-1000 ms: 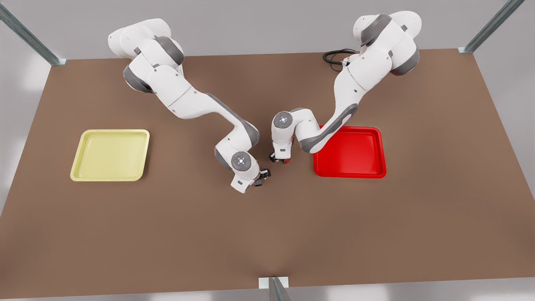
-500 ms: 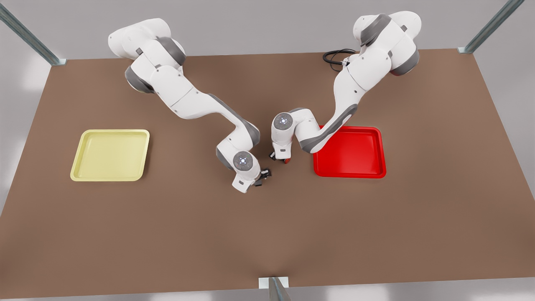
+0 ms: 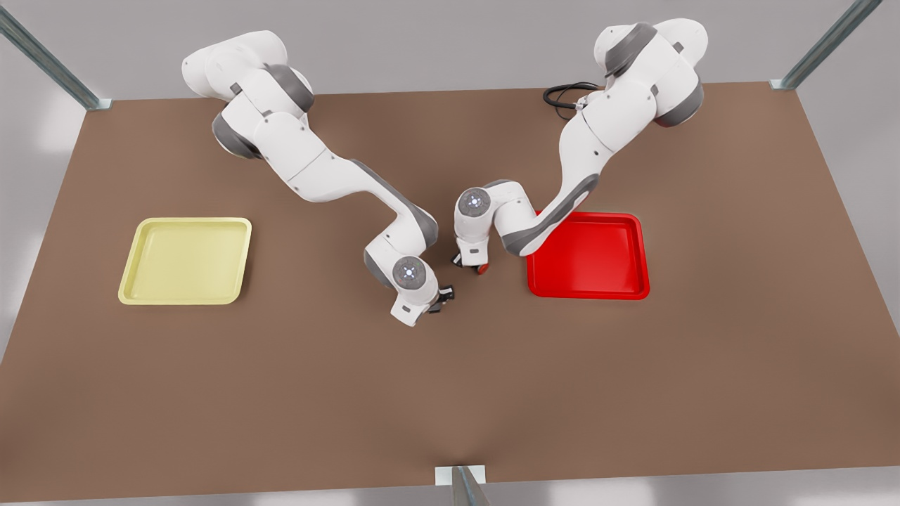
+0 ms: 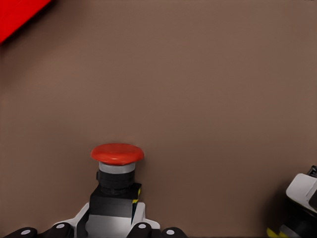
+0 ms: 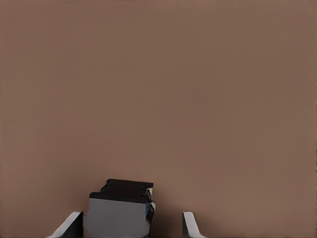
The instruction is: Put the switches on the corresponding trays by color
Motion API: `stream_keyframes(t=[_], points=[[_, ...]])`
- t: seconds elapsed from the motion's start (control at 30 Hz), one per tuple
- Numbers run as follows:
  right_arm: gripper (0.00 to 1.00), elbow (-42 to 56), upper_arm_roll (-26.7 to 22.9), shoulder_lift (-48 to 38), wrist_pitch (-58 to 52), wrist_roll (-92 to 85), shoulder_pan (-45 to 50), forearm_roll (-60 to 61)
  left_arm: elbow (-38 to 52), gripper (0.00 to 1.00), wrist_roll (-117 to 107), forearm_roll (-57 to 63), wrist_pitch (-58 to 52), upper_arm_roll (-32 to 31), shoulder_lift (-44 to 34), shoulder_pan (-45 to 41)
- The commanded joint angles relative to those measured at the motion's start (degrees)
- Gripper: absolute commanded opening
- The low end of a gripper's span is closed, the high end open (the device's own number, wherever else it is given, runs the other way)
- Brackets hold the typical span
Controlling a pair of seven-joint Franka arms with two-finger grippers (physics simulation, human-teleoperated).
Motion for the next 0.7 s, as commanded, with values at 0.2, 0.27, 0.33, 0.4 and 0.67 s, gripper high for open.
stream_keyframes(t=[0.2, 0.27, 0.33, 0.4, 0.67], points=[[0.47, 0.9, 0.0, 0.1, -1.0, 0.1, 0.0, 0.2, -0.2, 0.50, 2.9, -0.2, -1.7, 0.1, -2.9, 1.8], [0.46, 1.0, 0.1, 0.0, -1.3, 0.1, -0.1, 0.3, -0.2, 0.51, 6.9, -0.2, -3.5, 1.4, -3.7, 2.7], [0.46, 1.0, 0.1, 0.0, -1.1, 0.1, -0.1, 0.2, -0.2, 0.52, 13.2, -1.0, -5.4, 3.8, -4.3, 3.4], [0.47, 1.1, 0.1, -0.4, -1.4, -0.1, -0.1, 0.2, -0.2, 0.52, 22.3, -5.9, -10.1, 5.5, -6.9, 3.5], [0.55, -7.8, 0.3, -17.6, -16.4, -20.3, -12.8, 0.0, -7.9, 0.52, 44.1, -12.0, -15.2, 11.2, -16.2, 7.7]])
